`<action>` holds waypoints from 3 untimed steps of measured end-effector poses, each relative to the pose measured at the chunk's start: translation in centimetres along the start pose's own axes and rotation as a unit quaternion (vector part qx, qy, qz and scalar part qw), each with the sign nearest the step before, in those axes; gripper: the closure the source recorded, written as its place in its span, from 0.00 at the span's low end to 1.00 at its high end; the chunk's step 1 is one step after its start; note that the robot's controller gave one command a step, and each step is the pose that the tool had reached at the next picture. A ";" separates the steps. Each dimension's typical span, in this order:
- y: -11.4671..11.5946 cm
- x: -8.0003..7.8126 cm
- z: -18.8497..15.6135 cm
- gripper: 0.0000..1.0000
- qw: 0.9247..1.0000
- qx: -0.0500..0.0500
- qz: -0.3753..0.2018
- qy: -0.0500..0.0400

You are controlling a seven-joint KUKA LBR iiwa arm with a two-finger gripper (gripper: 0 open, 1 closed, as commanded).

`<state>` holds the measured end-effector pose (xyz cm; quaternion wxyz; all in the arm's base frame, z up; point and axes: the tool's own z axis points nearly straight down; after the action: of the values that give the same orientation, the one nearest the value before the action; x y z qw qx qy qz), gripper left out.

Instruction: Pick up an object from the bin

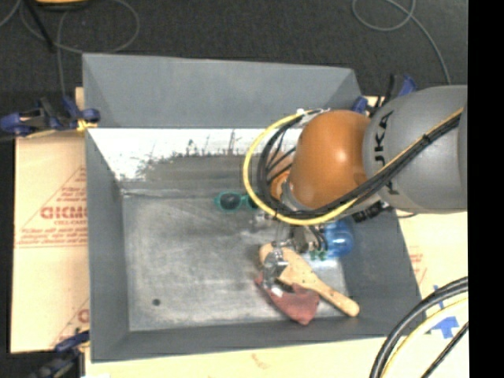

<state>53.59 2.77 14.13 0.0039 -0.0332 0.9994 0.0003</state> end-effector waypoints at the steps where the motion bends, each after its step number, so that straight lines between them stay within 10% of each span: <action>1: -2.2 1.2 1.8 0.00 1.000 0.000 0.024 0.002; 2: -3.5 1.0 4.6 0.00 1.000 0.000 -0.015 0.003; 3: -7.0 -1.4 6.6 1.00 1.000 -0.003 0.009 0.001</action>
Offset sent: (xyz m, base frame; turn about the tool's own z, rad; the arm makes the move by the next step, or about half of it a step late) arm -0.0005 -0.0468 -0.0713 -0.1767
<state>55.50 -4.07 7.50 0.0029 -0.0238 0.9997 0.0031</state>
